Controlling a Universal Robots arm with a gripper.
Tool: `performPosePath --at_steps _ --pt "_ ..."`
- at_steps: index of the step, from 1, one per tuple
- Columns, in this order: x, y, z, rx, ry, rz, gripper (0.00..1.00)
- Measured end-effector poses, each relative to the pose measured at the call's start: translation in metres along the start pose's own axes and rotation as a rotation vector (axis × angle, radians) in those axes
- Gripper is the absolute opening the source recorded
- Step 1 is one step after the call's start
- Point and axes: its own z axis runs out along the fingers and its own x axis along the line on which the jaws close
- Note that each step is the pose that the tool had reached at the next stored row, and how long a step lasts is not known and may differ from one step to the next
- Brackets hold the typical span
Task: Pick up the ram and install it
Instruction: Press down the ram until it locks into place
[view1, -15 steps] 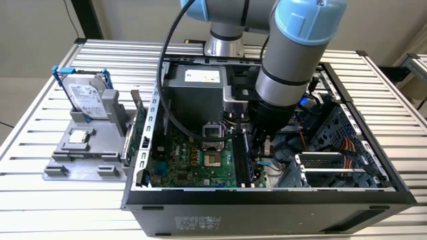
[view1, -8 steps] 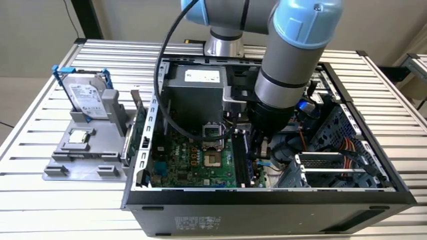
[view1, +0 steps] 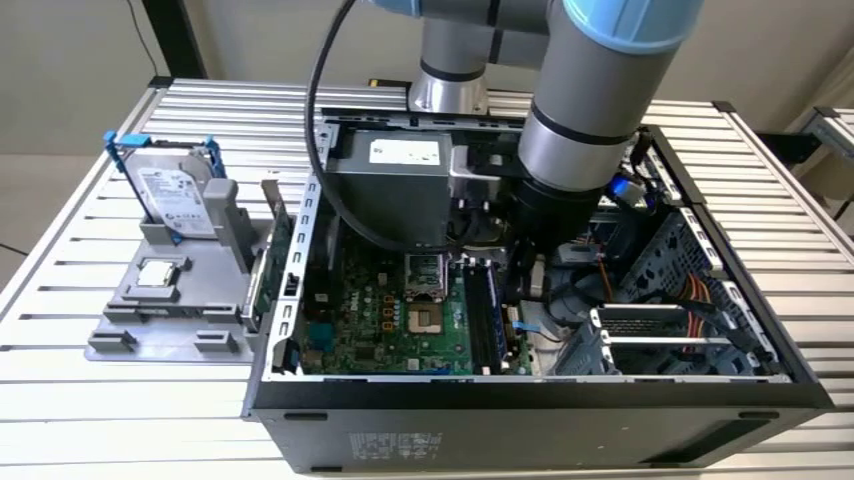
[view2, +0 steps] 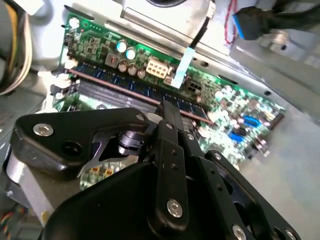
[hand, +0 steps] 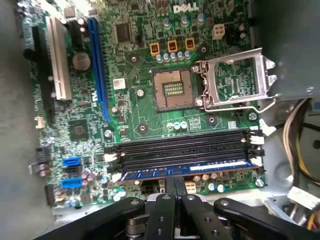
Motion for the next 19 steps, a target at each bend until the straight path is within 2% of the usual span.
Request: performPosePath --at_steps 10,11,19 --pt "0.0025 0.0008 -0.0456 0.0000 0.0002 0.000 0.00" --pt "0.0026 0.0008 -0.0479 -0.0008 0.0001 0.000 0.00" --pt "0.0026 0.0008 -0.0479 -0.0028 0.0005 0.000 0.00"
